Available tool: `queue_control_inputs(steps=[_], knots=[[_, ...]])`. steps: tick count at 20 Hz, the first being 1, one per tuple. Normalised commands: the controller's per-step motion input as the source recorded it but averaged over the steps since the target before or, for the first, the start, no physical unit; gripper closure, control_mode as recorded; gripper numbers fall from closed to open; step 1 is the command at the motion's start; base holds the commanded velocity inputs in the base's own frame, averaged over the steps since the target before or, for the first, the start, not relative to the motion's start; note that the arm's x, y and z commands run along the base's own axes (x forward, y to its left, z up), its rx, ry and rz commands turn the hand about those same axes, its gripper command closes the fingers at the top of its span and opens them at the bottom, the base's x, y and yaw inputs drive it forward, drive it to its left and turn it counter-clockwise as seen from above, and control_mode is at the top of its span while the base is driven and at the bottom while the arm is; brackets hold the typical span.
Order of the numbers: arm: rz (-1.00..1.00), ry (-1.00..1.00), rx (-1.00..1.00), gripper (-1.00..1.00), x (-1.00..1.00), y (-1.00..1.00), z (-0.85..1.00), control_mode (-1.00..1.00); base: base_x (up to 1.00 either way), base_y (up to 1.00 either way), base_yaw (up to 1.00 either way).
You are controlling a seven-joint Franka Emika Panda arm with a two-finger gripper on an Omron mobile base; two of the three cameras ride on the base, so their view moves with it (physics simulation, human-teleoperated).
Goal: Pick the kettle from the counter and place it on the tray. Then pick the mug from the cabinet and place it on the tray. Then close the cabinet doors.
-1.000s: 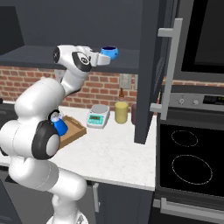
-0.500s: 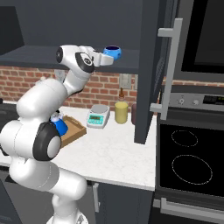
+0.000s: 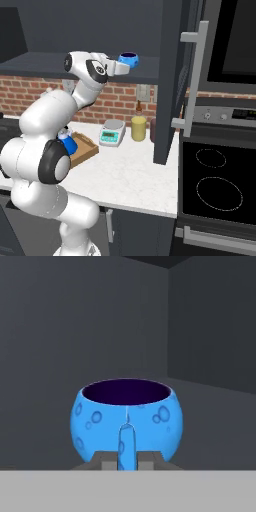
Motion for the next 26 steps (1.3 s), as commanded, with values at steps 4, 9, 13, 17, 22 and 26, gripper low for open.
queue_control_inputs(steps=[4, 9, 13, 17, 22, 26], knots=[[0.0, 0.0, 0.0, 1.0, -0.04, 0.0, 0.0, -1.0, 0.0, 0.0, 0.0], [0.0, -0.01, 0.0, 1.0, -0.22, 0.0, 0.0, -1.0, 0.0, 0.0, 0.0], [0.0, -0.11, 0.0, 1.0, -0.55, 0.0, 0.0, -1.0, 0.0, 0.0, 0.0], [0.04, -0.19, 0.0, 1.0, -0.83, 0.03, 0.0, -1.0, 0.0, 0.0, 0.0], [0.06, -0.17, 0.0, 1.0, -0.88, 0.14, 0.08, -1.0, 0.0, 0.0, 0.0], [0.11, -0.02, -0.07, 1.0, -0.67, 0.3, 0.4, -1.0, 0.0, 0.0, 0.0]])
